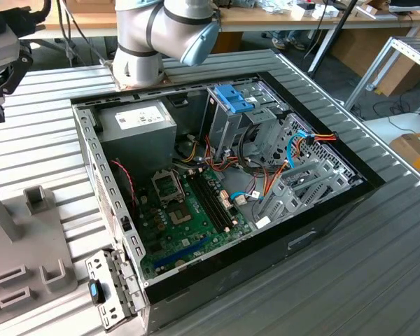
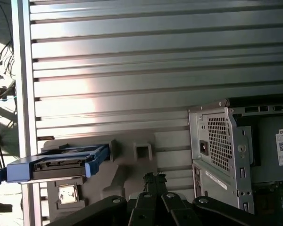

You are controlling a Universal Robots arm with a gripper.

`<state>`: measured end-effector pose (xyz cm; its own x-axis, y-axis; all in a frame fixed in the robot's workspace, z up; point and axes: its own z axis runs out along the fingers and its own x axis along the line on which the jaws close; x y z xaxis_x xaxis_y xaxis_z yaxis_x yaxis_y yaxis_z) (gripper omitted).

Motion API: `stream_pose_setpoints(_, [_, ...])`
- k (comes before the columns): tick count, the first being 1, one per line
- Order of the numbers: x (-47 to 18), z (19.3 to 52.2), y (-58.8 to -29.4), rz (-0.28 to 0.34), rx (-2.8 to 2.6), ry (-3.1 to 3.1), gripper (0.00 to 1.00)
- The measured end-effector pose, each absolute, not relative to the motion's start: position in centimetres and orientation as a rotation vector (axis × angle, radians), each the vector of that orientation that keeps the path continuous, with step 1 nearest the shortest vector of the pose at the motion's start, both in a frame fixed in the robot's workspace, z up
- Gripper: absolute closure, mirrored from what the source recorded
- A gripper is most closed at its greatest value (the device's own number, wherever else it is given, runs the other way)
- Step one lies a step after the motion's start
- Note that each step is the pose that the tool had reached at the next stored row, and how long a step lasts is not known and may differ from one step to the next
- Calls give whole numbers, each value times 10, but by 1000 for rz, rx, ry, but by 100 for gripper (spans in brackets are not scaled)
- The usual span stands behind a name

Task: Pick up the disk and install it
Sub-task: 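Reach for the disk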

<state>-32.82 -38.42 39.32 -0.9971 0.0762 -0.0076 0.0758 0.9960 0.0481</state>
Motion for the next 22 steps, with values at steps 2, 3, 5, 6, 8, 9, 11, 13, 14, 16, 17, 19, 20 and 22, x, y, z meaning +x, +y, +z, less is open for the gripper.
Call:
stream_pose_setpoints(2, [-338, 393, -384, 75, 119, 3129, 89])
stream_pose_setpoints(3, [-342, 393, -384, 75, 119, 3129, 89])
stream_pose_setpoints(5, [-352, 393, -384, 75, 119, 3129, 89])
stream_pose_setpoints(6, [-354, 393, -384, 75, 119, 3129, 89])
stream_pose_setpoints(8, [-369, 393, -384, 75, 119, 3129, 89])
stream_pose_setpoints(9, [-377, 393, -384, 75, 119, 3128, 89])
stream_pose_setpoints(11, [-384, 393, -384, 75, 119, 3128, 89])
stream_pose_setpoints(13, [-389, 393, -384, 75, 119, 3128, 89])
stream_pose_setpoints(14, [-391, 393, -384, 75, 119, 3128, 89])
stream_pose_setpoints(16, [-394, 393, -384, 75, 119, 3128, 89])
stream_pose_setpoints(17, [-394, 393, -384, 75, 119, 3128, 89])
stream_pose_setpoints(19, [-395, 393, -384, 75, 119, 3128, 89])
stream_pose_setpoints(20, [-395, 393, -384, 75, 119, 3128, 89])
stream_pose_setpoints(22, [-396, 393, -384, 75, 119, 3128, 89])
